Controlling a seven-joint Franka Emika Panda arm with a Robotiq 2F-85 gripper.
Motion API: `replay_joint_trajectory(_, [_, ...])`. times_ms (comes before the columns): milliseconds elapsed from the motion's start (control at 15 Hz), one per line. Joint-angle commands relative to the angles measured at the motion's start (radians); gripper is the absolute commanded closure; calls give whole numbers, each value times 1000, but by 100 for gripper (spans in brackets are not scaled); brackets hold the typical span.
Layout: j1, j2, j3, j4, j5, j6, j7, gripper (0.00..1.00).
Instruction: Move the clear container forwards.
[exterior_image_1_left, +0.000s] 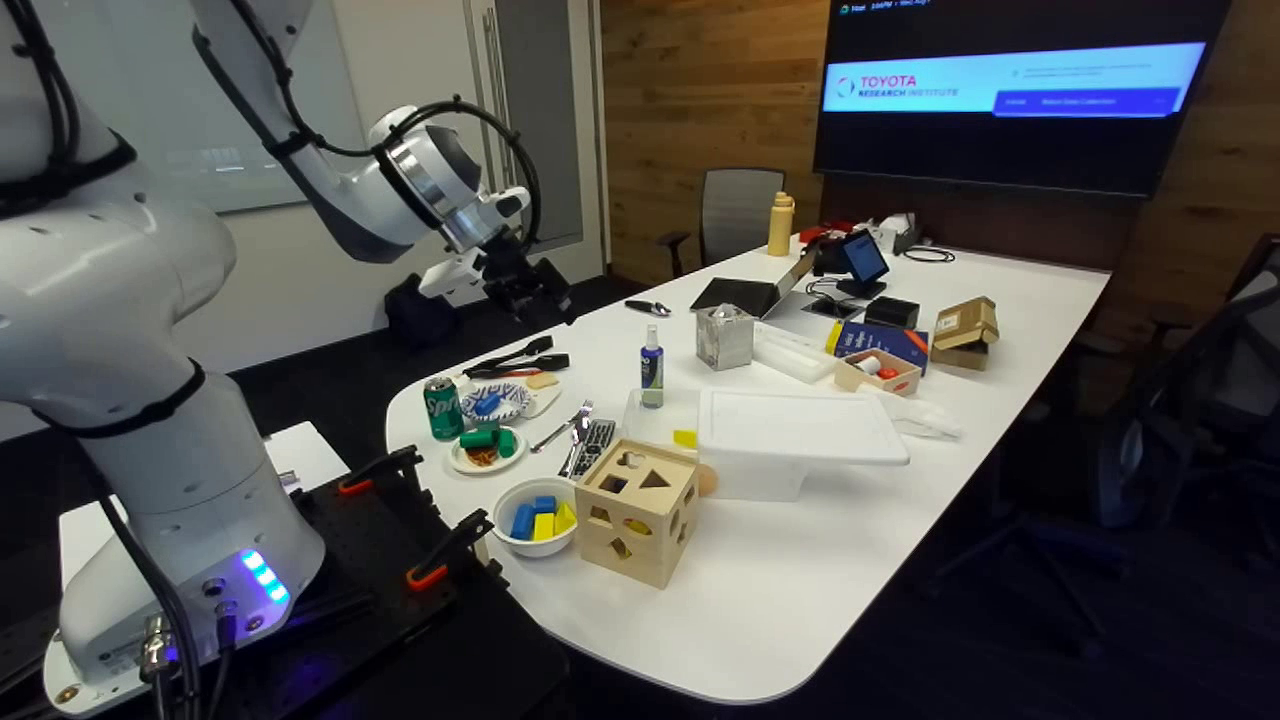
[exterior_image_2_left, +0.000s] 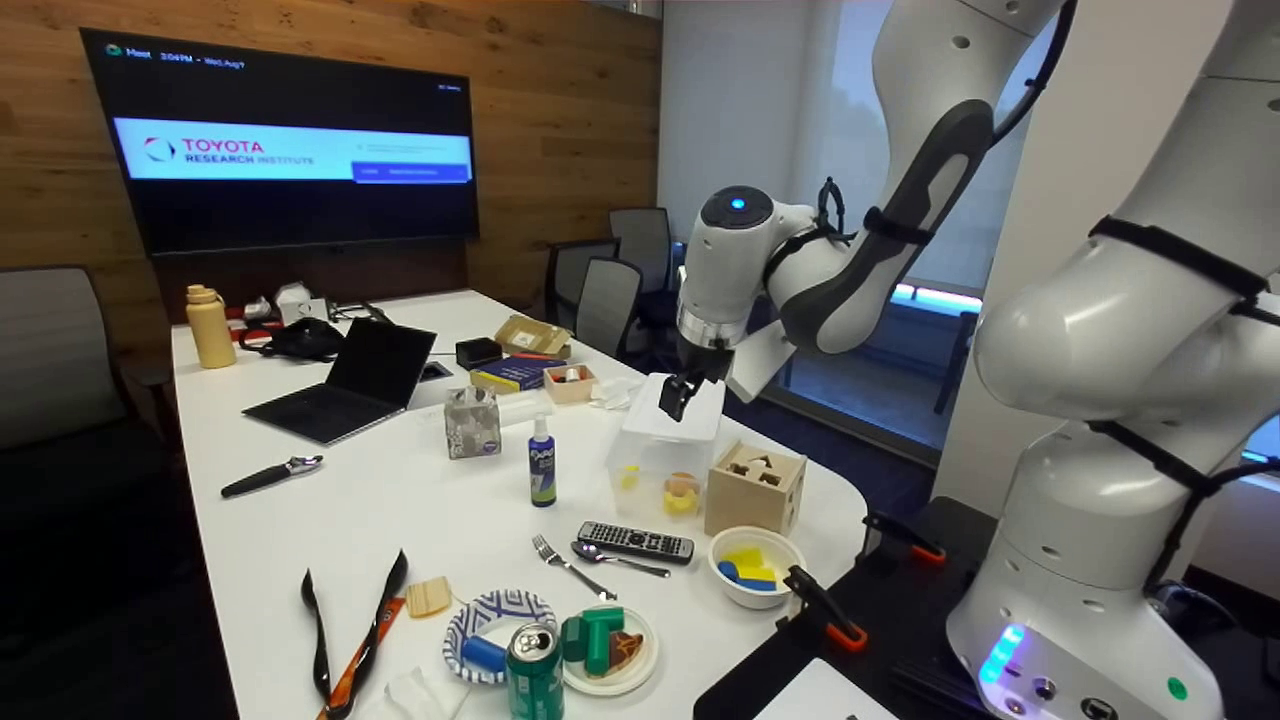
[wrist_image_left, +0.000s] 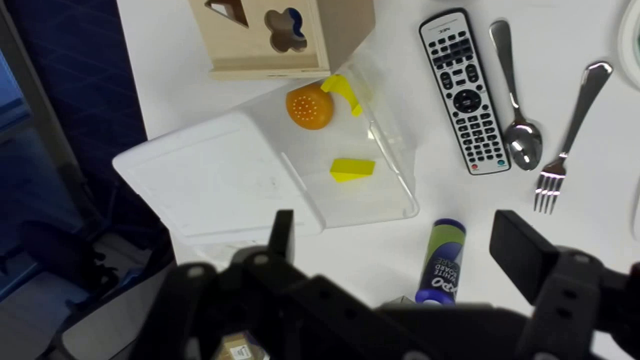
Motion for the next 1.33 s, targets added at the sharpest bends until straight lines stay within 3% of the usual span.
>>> replay_joint_trajectory(0, [-86, 187, 87, 72, -138, -119, 125, 0])
replay_joint_trajectory(133, [-86, 304, 84, 90, -135, -155, 87, 0])
replay_joint_trajectory(200, [-61, 159, 73, 36, -98, -111, 94, 0])
replay_joint_trajectory(333, [-67, 255, 73, 57, -111, -129, 93, 0])
replay_joint_trajectory(400, [-119, 128, 93, -6, 88, -46, -29, 0])
replay_joint_trajectory(467, [-124, 130, 96, -9, 147, -41, -50, 0])
replay_joint_trajectory(533, [-93, 257, 73, 47, 40, -93, 10, 0])
replay_joint_trajectory(667, [-110, 202, 75, 30, 116, -75, -44, 0])
replay_joint_trajectory(1000, [-110, 166, 81, 13, 125, -73, -44, 0])
replay_joint_trajectory(1267, [-126, 227, 92, 88, -212, -103, 176, 0])
